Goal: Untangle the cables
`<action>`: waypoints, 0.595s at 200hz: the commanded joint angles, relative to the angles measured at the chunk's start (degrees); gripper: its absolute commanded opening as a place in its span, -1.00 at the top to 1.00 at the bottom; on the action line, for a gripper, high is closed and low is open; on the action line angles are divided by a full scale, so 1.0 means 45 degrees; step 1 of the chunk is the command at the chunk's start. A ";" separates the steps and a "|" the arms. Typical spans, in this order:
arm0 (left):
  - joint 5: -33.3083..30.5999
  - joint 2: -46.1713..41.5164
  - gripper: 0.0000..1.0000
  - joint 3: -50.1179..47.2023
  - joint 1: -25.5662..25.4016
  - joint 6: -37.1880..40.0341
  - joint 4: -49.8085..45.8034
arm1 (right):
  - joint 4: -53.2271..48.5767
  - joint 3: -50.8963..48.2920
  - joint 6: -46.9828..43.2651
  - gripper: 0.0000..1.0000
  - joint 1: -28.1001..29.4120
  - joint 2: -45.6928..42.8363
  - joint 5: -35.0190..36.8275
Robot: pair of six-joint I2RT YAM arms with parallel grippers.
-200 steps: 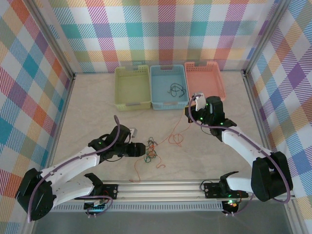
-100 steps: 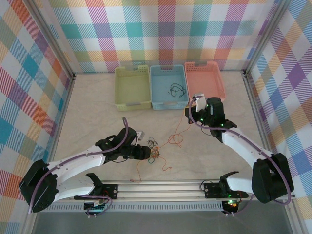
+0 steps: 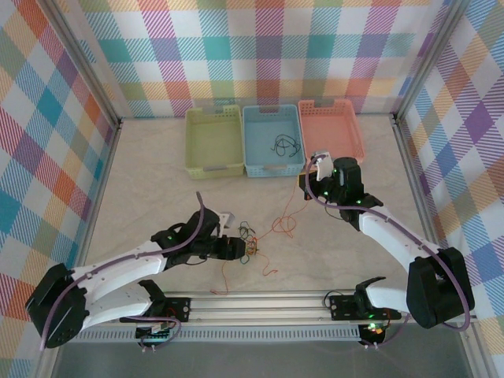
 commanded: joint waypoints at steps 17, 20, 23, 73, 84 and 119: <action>-0.0027 0.0888 -0.12 0.0289 -0.0632 -0.0061 0.0792 | 0.0458 -0.0163 0.0200 1.00 -0.0101 -0.0164 -0.0218; -0.0042 0.0938 -0.12 0.0330 -0.0682 -0.0057 0.0794 | 0.0441 -0.0159 0.0187 1.00 -0.0099 -0.0163 -0.0218; -0.0061 0.1008 -0.11 0.0370 -0.0690 -0.0044 0.0767 | 0.0453 -0.0153 0.0185 1.00 -0.0092 -0.0160 -0.0219; -0.0557 0.1612 0.34 0.0598 -0.0951 0.0045 0.0697 | 0.0419 -0.0162 0.0196 1.00 -0.0101 -0.0217 -0.0273; -0.0764 0.1544 0.45 0.0599 -0.0962 0.0055 0.0578 | 0.0416 -0.0154 0.0197 1.00 -0.0091 -0.0238 -0.0260; -0.2878 0.0504 0.90 0.1110 -0.0963 0.0249 -0.1480 | 0.0391 -0.0391 0.0308 1.00 -0.0095 -0.0617 0.0928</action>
